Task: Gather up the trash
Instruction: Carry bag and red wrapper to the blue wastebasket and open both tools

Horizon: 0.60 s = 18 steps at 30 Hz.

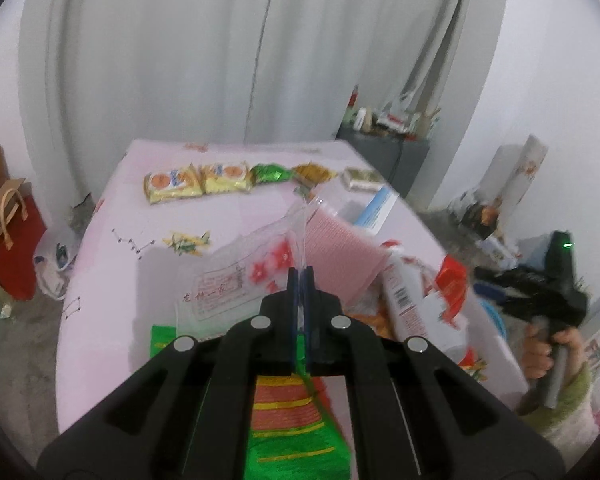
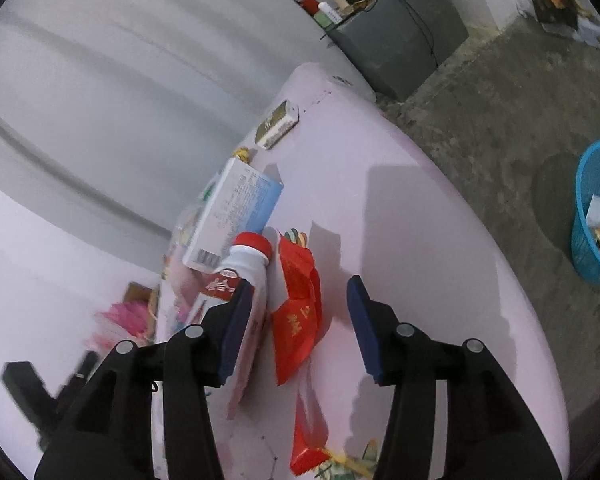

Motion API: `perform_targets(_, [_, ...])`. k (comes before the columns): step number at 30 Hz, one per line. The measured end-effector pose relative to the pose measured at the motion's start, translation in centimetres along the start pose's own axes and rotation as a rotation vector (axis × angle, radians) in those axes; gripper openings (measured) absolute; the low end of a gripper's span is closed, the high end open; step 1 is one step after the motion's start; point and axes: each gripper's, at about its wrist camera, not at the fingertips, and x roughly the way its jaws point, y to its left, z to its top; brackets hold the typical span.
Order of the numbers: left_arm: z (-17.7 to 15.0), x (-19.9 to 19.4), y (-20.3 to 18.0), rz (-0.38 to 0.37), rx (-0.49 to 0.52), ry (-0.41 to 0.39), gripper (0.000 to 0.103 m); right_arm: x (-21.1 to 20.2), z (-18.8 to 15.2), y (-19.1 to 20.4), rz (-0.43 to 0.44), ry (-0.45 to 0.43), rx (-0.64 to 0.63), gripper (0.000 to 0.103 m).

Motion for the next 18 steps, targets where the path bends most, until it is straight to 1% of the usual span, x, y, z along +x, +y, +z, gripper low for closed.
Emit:
perform_targets(4, [0.3,-0.8,-0.5,-0.052,-0.006,-0.050,0.000,2.1,0.4,-0.1,-0.043,0.026,-0.020,0.049])
perform_targets(7, [0.4,-0.6,-0.7,-0.070,-0.003,-0.061,0.000,3.2,0.5,0.0,-0.066,0.034,-0.040,0.047])
perform_targets(9, [0.4,-0.6,-0.8,-0.079,-0.002,-0.063,0.000,3.4,0.5,0.2,-0.079,0.030,-0.058,0.033])
perform_targets(10, [0.3,-0.5,-0.8,-0.081,-0.001,-0.063,0.000,3.5,0.4,0.3,-0.083,0.030,-0.070,0.028])
perform_targets(12, [0.2,-0.3,-0.8,-0.084,-0.003,-0.062,0.000,3.5,0.2,0.6,-0.088,0.024,-0.093,0.007])
perform_targets(15, [0.0,0.3,-0.7,-0.086,-0.010,-0.054,0.000,2.8,-0.2,1.4,-0.125,-0.008,-0.157,0.004])
perform_targets(18, [-0.1,0.4,-0.7,-0.083,-0.015,-0.057,0.000,1.6,-0.6,2.2,-0.147,-0.050,-0.199,0.004])
